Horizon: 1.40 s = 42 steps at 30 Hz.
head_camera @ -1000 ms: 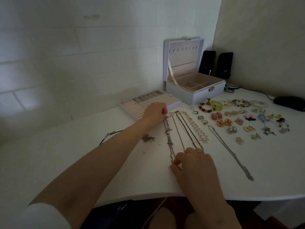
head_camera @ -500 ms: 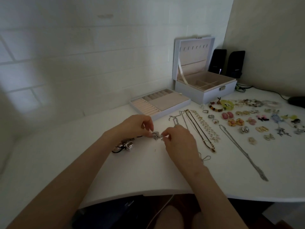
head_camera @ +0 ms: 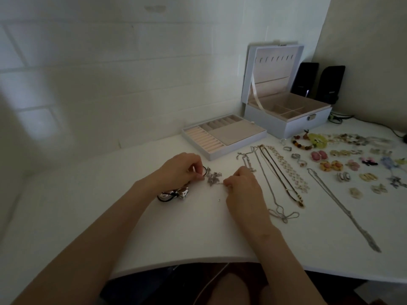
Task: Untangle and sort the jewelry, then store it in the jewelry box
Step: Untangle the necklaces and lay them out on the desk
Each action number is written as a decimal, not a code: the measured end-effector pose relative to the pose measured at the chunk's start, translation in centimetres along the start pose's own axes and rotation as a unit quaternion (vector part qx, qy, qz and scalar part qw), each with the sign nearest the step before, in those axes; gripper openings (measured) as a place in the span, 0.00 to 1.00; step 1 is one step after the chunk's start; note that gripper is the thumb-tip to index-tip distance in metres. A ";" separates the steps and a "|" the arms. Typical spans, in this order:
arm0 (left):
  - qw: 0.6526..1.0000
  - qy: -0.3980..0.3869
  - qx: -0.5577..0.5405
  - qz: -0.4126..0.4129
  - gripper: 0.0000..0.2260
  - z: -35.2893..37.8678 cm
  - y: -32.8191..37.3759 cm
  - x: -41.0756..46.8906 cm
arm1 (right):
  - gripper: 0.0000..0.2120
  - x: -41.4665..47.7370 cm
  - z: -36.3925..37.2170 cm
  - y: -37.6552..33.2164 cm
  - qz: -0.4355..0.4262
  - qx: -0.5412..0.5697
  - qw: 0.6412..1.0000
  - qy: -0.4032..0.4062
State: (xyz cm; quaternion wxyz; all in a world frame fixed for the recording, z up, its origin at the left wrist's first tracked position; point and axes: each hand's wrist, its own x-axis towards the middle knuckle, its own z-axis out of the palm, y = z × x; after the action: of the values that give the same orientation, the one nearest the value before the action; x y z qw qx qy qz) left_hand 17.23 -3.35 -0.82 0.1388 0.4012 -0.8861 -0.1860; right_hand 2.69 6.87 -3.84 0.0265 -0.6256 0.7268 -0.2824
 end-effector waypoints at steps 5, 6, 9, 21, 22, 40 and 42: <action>0.993 0.059 -0.102 -0.013 0.07 -0.7 -0.2 -0.3 | 0.15 -0.7 -0.4 -0.4 -0.025 0.041 0.999 0.012; 0.992 0.068 -0.109 -0.012 0.08 -0.9 -0.2 -0.4 | 0.14 -0.8 -0.5 -0.6 -0.019 0.051 0.998 0.031; 0.986 0.101 -0.133 -0.010 0.07 -1.2 -0.2 -0.4 | 0.13 -1.0 -0.5 -0.8 -0.006 0.057 0.996 0.063; 0.976 0.156 -0.149 -0.009 0.04 -1.4 -0.3 -0.2 | 0.17 -3.3 -0.3 -2.2 -0.068 0.042 0.995 -0.060; 0.976 0.157 -0.152 -0.007 0.04 -1.4 -0.2 -0.2 | 0.17 -3.4 0.0 -2.4 -0.072 0.051 0.995 -0.056; 0.938 0.104 -0.331 0.009 0.06 -2.0 1.3 -1.1 | 0.02 2.9 -2.5 -2.6 0.094 0.527 0.845 0.010; 0.913 0.076 -0.401 -0.007 0.09 -2.1 1.2 -1.0 | 0.04 3.0 -2.7 -2.5 0.097 0.531 0.842 0.004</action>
State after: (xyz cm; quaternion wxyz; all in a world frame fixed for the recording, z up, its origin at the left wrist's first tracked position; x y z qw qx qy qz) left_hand 17.87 -2.28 1.46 0.3543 0.3304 -0.7208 -0.4957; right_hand 3.21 4.94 0.45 0.3795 -0.4409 0.5224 -0.6234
